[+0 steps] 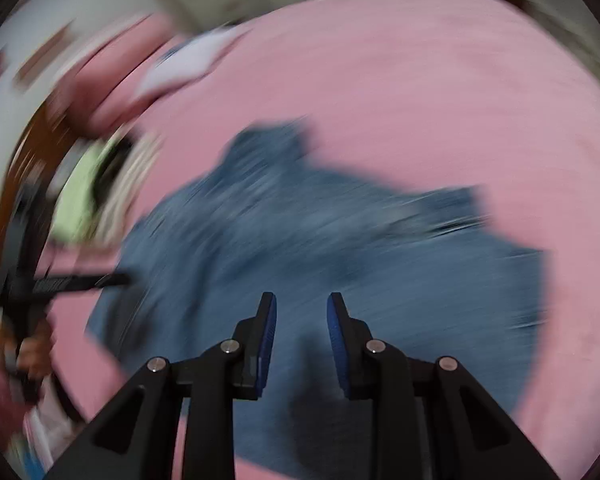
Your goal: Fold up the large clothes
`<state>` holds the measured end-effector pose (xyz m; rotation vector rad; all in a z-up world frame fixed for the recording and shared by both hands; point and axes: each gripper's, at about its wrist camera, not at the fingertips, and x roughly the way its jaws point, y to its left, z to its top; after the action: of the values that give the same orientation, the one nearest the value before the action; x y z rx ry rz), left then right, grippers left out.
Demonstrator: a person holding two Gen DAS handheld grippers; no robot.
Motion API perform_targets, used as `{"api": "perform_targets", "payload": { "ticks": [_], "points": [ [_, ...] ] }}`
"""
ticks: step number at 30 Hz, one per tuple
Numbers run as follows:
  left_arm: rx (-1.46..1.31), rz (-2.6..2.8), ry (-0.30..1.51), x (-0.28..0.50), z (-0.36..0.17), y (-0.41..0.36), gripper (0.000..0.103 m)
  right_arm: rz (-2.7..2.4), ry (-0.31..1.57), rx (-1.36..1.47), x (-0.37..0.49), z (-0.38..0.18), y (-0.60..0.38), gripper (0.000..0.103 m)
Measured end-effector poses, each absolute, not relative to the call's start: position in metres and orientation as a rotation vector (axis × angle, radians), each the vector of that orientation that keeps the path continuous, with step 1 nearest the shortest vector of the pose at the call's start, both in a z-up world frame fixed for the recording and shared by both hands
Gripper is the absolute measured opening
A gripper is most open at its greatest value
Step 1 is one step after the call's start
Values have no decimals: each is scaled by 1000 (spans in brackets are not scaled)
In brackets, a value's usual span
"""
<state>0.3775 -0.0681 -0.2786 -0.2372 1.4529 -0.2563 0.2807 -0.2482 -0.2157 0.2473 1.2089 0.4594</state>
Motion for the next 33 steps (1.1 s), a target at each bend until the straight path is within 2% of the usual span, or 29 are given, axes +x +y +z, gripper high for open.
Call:
{"api": "perform_targets", "payload": {
  "ticks": [1,3,10,13,17,21,22,24,26,29,33],
  "points": [
    [-228,-261,1465,373,-283,-76,47,504,1231,263,279,-221,-236,24],
    [-203,-252,1487,364,-294,-88,47,587,1281,292,268,-236,-209,12],
    [-145,-156,1472,364,-316,-88,47,625,1358,244,251,-274,-162,12],
    [-150,-102,1417,376,-321,-91,47,567,1317,286,263,-280,-167,0],
    [-141,6,1350,397,-327,-92,46,492,1278,386,292,-292,-178,0],
    [-187,51,1351,403,-333,-88,43,454,1177,265,308,-285,-177,0],
    [-181,59,1342,402,-332,-88,39,392,1155,227,312,-284,-182,0],
    [-87,169,1302,396,-327,-83,38,303,1147,282,327,-289,-211,0],
    [-20,284,1281,394,-327,-63,55,299,1146,360,335,-293,-236,0],
    [-76,341,1290,391,-327,-31,54,176,1111,240,332,-288,-266,0],
    [-116,379,1290,387,-325,6,54,37,1103,248,322,-288,-317,0]
  ]
}}
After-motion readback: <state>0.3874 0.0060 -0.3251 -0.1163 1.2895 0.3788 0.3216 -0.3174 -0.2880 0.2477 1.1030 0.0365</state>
